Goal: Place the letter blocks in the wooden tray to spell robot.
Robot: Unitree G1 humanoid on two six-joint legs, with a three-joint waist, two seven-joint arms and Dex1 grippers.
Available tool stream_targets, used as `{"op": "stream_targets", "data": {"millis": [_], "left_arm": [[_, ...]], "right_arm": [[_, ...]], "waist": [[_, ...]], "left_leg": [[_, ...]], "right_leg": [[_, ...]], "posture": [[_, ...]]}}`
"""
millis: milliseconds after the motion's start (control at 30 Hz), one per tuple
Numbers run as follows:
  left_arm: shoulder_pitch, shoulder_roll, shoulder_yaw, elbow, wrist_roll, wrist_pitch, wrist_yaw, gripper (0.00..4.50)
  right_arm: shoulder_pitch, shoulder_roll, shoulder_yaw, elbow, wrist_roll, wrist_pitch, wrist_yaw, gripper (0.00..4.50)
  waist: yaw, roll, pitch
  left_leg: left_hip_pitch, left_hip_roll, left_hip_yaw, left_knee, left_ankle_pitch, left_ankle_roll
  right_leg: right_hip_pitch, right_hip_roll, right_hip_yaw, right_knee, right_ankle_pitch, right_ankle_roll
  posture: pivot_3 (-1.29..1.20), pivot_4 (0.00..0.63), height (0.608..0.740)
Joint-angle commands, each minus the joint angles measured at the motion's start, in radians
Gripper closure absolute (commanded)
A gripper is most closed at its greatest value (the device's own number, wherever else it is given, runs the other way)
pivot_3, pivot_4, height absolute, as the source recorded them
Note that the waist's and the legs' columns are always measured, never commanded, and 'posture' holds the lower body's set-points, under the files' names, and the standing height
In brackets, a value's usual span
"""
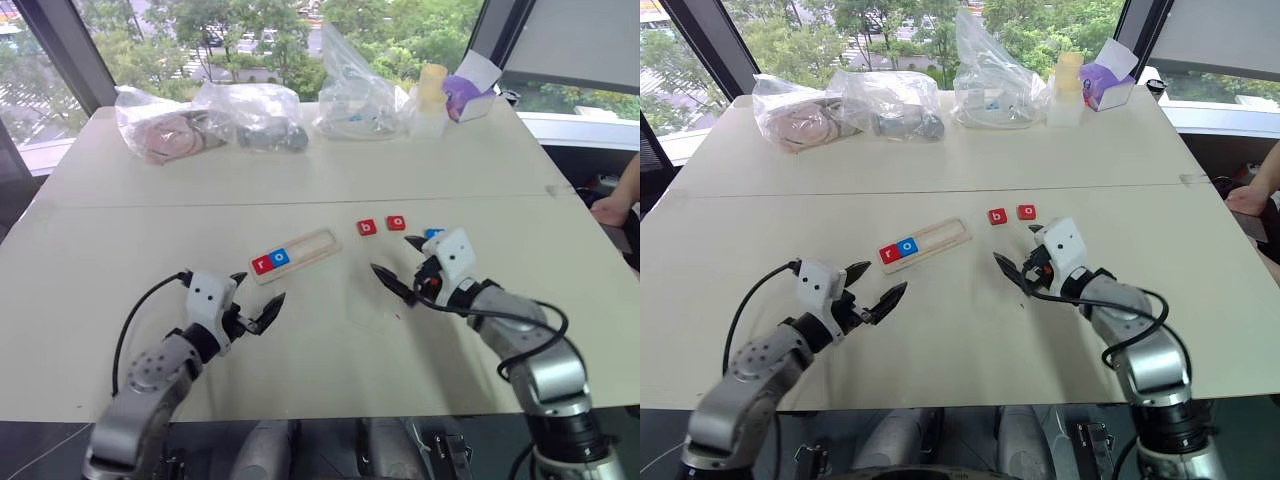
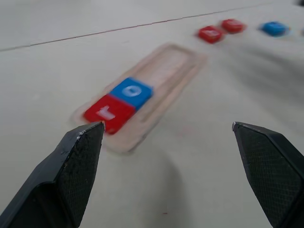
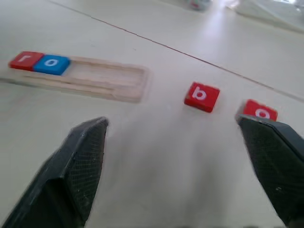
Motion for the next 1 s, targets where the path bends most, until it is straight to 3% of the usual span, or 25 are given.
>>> {"op": "stream_targets", "data": {"millis": [33, 133, 267, 600, 1000], "left_arm": [[-0.138, 0.157, 0.071, 0.082, -0.097, 0.032, -0.216, 0.00], [-0.251, 0.246, 0.073, 0.250, -0.100, -0.006, -0.347, 0.00], [-0.456, 0.309, -0.023, 0.567, 0.000, -0.137, -0.549, 0.00], [-0.746, 0.222, -0.165, 1.071, 0.167, -0.411, -0.802, 0.00], [-0.793, 0.128, -0.185, 1.257, 0.259, -0.547, -0.841, 0.00]], "right_arm": [[-0.098, -0.119, 0.000, 0.018, 0.058, 0.007, 0.185, 0.05], [-0.138, -0.186, 0.031, 0.028, 0.071, 0.002, 0.278, 0.05], [-0.188, -0.215, 0.068, 0.041, 0.058, -0.017, 0.334, 0.05], [-0.147, -0.191, 0.078, -0.058, 0.058, 0.021, 0.280, 0.05], [-0.095, -0.206, 0.042, -0.138, 0.070, 0.080, 0.218, 0.05]], "waist": [[0.001, 0.000, 0.003], [-0.001, 0.000, 0.003], [-0.001, -0.001, 0.004], [0.002, -0.002, 0.004], [-0.002, -0.003, 0.003]], "left_leg": [[-0.001, 0.000, 0.000, 0.001, 0.000, 0.000], [-0.001, 0.002, 0.000, 0.001, 0.000, 0.000], [-0.004, 0.002, 0.001, 0.000, 0.000, 0.000], [-0.016, 0.001, 0.002, 0.004, 0.002, -0.003], [-0.016, 0.001, 0.002, 0.005, 0.001, -0.001]], "right_leg": [[-0.001, 0.001, 0.000, 0.000, 0.001, -0.001], [-0.001, 0.001, -0.001, -0.001, 0.001, -0.003], [-0.004, 0.002, -0.001, -0.001, 0.003, 0.001], [-0.017, 0.000, 0.000, 0.002, 0.005, 0.002], [-0.017, 0.001, 0.000, 0.003, 0.007, 0.002]], "posture": [[0.00, 0.150, 0.740], [0.00, 0.150, 0.740], [0.00, 0.150, 0.740], [0.00, 0.150, 0.740], [0.00, 0.150, 0.740]]}}
